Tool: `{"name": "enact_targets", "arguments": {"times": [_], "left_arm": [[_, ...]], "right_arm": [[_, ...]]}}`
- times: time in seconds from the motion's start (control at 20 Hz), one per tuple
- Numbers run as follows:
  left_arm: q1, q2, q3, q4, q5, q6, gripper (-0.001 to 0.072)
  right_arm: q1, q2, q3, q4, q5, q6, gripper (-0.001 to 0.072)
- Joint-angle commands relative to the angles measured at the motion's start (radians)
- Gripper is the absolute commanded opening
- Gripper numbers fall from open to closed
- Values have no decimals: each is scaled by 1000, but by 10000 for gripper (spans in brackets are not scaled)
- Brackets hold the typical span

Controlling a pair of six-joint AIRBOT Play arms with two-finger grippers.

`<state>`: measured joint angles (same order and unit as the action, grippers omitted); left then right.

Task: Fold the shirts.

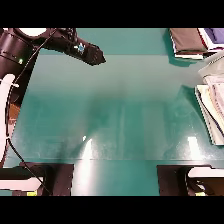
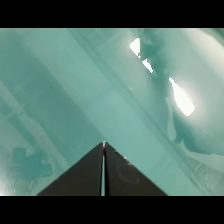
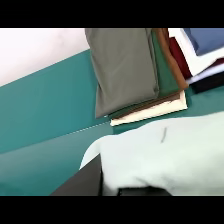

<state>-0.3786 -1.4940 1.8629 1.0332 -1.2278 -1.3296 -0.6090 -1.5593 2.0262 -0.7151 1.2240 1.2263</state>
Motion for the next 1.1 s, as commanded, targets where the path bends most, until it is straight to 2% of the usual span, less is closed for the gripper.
{"name": "enact_targets", "arguments": {"times": [0.0,0.25,0.6,0.75,0.8,0.85,0.9,0.95,1.05], "left_arm": [[-1,0,0,0,3,-1,36],[-1,0,0,0,-14,-1,36],[-1,0,0,0,-10,2,36],[-1,0,0,0,-10,2,36],[-1,0,0,0,-10,3,36],[-1,0,0,0,-12,2,36],[-1,0,0,0,-14,3,36],[-1,0,0,0,-14,2,36],[-1,0,0,0,-14,3,36]], "right_arm": [[-24,53,-18,5,8,-22,16],[-114,161,-161,-16,61,-42,16],[-222,376,-450,-409,128,-42,18],[-287,444,-586,-511,143,-41,22],[-311,461,-624,-532,148,-41,43],[-333,475,-663,-556,146,-41,188],[-356,485,-700,-591,140,-40,370],[-375,489,-726,-610,137,-37,490],[-407,489,-760,-615,141,6,512]]}}
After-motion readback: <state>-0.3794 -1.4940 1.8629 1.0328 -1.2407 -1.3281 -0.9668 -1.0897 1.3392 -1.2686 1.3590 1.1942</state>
